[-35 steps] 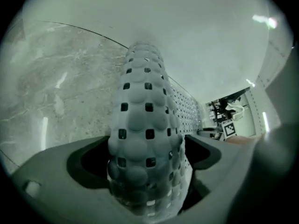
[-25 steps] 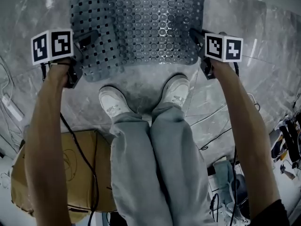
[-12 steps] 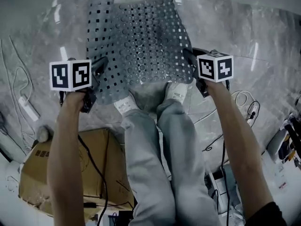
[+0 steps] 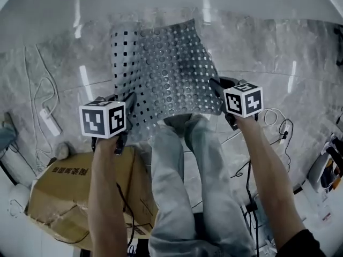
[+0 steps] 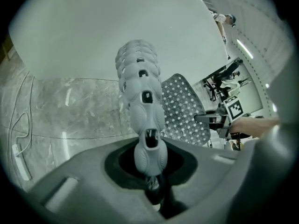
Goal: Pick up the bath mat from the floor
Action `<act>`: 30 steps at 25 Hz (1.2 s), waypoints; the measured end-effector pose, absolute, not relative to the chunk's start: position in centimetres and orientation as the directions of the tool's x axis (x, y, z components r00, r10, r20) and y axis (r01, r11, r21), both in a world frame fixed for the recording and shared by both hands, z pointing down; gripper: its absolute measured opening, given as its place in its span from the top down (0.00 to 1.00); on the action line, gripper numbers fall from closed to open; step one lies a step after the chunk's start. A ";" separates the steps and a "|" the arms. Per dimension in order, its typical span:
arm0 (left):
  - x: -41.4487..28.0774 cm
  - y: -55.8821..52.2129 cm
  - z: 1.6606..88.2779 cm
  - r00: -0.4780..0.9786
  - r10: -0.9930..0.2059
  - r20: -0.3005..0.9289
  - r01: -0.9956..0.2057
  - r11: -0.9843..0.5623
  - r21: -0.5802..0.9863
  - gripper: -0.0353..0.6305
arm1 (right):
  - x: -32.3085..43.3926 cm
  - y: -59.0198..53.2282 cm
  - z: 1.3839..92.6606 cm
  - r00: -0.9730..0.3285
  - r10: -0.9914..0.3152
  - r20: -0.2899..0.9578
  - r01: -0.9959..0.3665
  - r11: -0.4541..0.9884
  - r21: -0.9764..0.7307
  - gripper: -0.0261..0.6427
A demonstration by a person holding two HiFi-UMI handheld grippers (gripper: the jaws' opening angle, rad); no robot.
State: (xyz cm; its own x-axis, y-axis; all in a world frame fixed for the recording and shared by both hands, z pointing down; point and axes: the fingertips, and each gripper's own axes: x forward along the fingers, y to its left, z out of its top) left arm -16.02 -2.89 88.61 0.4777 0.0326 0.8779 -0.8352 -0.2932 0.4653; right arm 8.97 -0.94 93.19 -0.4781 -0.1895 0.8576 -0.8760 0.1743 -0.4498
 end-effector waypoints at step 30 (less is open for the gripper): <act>-8.0 -5.4 47.4 0.498 -0.199 0.844 -0.763 -0.564 0.317 0.87 | 16.9 -4.4 52.5 -0.414 -0.576 0.705 -0.881 0.059 -0.469 0.92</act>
